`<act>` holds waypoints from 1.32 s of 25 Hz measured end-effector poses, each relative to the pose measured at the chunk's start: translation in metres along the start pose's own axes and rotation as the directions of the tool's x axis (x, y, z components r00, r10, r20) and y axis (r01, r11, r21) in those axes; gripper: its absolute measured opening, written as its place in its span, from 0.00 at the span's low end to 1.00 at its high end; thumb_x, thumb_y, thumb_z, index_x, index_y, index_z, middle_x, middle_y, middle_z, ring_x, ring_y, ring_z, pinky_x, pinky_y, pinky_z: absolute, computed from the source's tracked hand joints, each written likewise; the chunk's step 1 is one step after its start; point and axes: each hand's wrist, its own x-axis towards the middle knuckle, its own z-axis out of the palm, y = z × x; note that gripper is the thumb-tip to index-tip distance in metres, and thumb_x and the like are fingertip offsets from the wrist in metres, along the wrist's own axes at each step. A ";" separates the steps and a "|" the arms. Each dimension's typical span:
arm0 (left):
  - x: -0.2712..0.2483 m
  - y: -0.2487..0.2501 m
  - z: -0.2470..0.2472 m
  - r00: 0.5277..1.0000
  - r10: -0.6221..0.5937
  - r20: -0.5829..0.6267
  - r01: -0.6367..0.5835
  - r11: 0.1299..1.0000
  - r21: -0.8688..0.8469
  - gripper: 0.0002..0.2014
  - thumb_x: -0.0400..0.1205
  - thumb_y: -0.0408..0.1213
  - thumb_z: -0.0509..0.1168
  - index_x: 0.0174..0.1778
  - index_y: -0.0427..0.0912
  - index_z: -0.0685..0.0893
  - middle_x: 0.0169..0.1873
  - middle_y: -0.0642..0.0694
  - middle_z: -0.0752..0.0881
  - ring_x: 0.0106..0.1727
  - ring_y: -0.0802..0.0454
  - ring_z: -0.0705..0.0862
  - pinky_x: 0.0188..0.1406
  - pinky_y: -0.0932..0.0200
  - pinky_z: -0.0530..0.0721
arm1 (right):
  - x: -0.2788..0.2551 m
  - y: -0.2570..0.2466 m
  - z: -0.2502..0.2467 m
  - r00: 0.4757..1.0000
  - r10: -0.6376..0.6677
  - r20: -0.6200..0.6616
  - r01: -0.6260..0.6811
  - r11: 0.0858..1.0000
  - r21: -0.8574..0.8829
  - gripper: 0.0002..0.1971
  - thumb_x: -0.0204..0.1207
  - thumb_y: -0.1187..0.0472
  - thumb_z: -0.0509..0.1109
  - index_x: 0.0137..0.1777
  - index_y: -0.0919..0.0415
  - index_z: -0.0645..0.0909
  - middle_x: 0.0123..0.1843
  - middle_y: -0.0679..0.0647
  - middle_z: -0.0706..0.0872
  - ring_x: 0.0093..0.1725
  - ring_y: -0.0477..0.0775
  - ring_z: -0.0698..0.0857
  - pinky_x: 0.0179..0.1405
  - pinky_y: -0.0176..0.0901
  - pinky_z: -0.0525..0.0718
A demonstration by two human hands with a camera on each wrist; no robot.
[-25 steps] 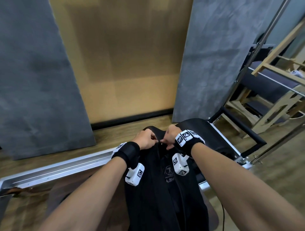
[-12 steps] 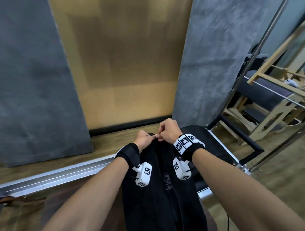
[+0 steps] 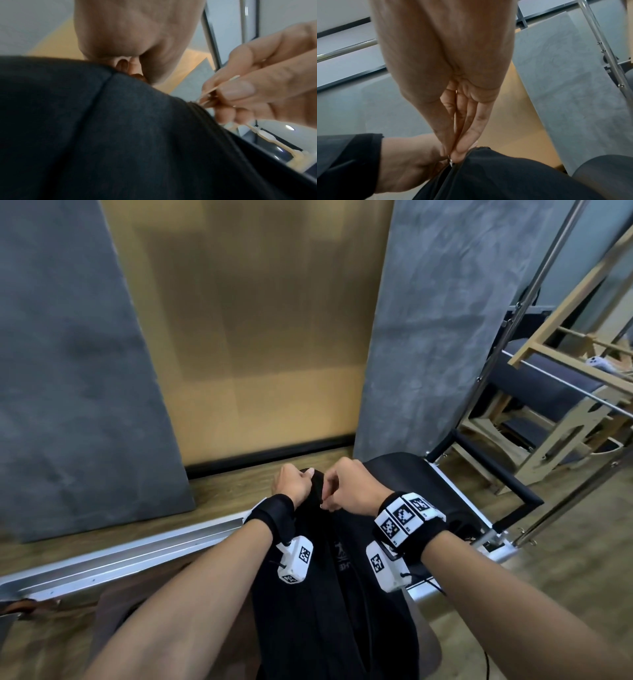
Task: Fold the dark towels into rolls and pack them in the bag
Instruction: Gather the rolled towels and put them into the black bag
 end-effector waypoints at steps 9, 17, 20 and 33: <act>-0.119 -0.040 -0.016 0.775 0.621 0.116 -0.628 0.740 0.241 0.29 0.79 0.21 0.62 0.73 0.48 0.89 0.71 0.52 0.87 0.78 0.51 0.77 0.76 0.47 0.75 | -0.047 0.021 0.024 0.982 0.003 -0.187 0.010 0.998 0.066 0.03 0.72 0.67 0.83 0.41 0.59 0.94 0.41 0.55 0.93 0.53 0.58 0.89 0.59 0.53 0.88; -0.129 -0.047 -0.012 0.839 0.342 0.424 -0.504 0.784 0.364 0.28 0.94 0.40 0.40 0.94 0.48 0.54 0.94 0.57 0.50 0.93 0.61 0.39 0.91 0.31 0.41 | -0.105 0.022 0.043 0.965 -0.057 -0.257 0.087 0.990 0.108 0.06 0.74 0.67 0.83 0.39 0.56 0.94 0.36 0.46 0.92 0.42 0.44 0.89 0.52 0.47 0.90; -0.141 -0.053 -0.003 0.863 0.345 0.368 -0.483 0.776 0.406 0.29 0.95 0.50 0.44 0.94 0.51 0.52 0.93 0.60 0.43 0.92 0.61 0.35 0.90 0.32 0.37 | -0.129 0.024 0.055 0.952 -0.053 -0.302 0.100 0.985 0.142 0.05 0.74 0.67 0.83 0.39 0.57 0.94 0.37 0.47 0.92 0.41 0.43 0.90 0.51 0.47 0.90; -0.235 -0.073 0.012 0.905 0.334 0.263 -0.404 0.868 0.290 0.28 0.94 0.47 0.39 0.93 0.56 0.61 0.91 0.67 0.56 0.91 0.69 0.46 0.91 0.36 0.39 | -0.199 0.031 0.084 0.927 -0.088 -0.365 0.152 0.977 0.151 0.09 0.72 0.73 0.81 0.38 0.58 0.91 0.37 0.43 0.90 0.39 0.38 0.87 0.42 0.27 0.82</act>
